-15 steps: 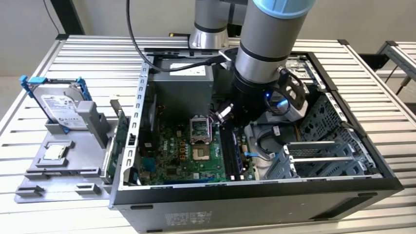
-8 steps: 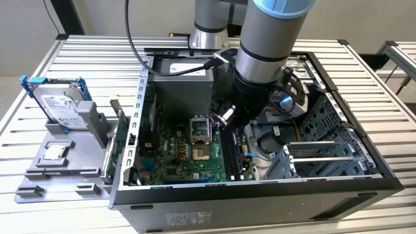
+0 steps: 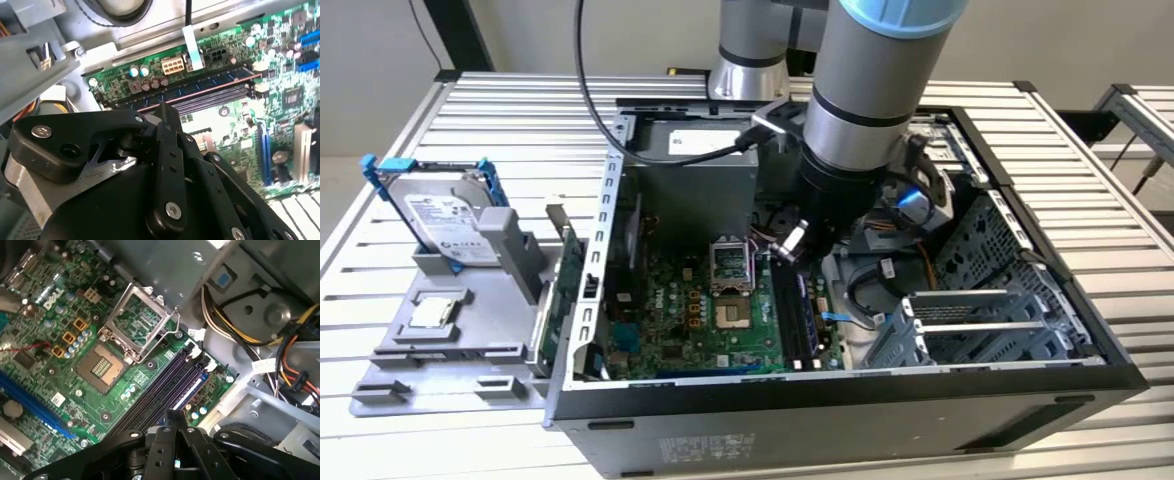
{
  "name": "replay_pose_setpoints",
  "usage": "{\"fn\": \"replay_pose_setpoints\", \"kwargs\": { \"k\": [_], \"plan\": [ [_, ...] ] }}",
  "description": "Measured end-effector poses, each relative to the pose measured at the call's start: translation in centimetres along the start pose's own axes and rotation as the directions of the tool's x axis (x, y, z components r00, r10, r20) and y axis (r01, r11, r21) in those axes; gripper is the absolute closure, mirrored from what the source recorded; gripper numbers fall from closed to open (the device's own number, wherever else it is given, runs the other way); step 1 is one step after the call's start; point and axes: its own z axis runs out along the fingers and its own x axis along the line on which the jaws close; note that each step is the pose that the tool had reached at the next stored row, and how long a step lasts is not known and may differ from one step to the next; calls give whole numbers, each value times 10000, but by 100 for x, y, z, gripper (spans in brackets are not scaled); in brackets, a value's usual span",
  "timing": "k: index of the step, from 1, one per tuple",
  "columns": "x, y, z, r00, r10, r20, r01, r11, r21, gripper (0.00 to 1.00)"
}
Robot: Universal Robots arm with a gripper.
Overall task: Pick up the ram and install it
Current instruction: 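Press down the ram until it locks into place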
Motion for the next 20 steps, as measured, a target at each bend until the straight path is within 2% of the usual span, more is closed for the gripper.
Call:
{"fn": "replay_pose_setpoints", "kwargs": {
  "k": [2, 5, 7, 10, 13, 16, 20],
  "plan": [
    [0, 0, 0, 9994, -349, -2, 349, 9994, -1, 100],
    [0, 0, 0, 9960, -897, -3, 897, 9960, -3, 100],
    [0, 0, 0, 9920, -1261, -2, 1261, 9920, -2, 100],
    [0, 0, 0, 9837, -1799, -2, 1799, 9837, -2, 100],
    [0, 0, 0, 9724, -2333, -4, 2333, 9724, -4, 100],
    [0, 0, 0, 9584, -2854, -5, 2854, 9584, -6, 100],
    [0, 0, 0, 9348, -3551, -7, 3551, 9348, -9, 100]
  ]
}}
